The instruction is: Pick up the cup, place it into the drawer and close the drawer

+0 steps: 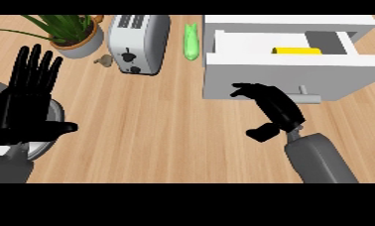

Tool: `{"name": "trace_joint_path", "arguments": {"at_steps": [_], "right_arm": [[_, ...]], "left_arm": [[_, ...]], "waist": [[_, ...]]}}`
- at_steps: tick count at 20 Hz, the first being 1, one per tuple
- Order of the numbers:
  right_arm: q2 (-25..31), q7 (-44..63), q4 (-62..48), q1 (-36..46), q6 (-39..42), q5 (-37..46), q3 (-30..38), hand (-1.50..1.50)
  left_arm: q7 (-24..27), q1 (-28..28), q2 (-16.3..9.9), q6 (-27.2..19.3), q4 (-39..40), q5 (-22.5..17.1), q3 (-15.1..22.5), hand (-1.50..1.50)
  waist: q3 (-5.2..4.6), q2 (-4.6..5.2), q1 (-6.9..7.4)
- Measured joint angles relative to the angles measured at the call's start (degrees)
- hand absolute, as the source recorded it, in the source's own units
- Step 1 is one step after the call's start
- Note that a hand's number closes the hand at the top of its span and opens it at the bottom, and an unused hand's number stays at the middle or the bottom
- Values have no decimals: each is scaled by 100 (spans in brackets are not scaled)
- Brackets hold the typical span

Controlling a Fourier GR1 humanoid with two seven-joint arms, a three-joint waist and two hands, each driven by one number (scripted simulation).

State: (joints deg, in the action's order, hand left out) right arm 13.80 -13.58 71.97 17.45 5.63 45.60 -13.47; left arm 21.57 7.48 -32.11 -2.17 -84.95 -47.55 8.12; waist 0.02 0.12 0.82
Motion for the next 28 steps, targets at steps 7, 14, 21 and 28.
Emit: {"name": "trace_joint_path", "arguments": {"at_steps": [7,14,21,28], "right_arm": [[-196,-617,-2075,1254,-330,81,532,-150],[-130,-1450,-3910,2461,-422,-51,1087,-150],[202,-2094,-4884,3219,-135,-106,1359,-150],[359,-2543,-5387,3452,83,-98,1451,-150]], "left_arm": [[-98,-124,-34,601,240,-39,-456,-150],[-130,-117,155,734,222,97,-520,-150],[-160,-48,177,935,322,120,-579,-150],[-120,-10,268,978,359,261,-510,-150]], "waist": [[-7,0,22],[-39,-49,74],[-51,-44,218],[-61,-34,316]]}}
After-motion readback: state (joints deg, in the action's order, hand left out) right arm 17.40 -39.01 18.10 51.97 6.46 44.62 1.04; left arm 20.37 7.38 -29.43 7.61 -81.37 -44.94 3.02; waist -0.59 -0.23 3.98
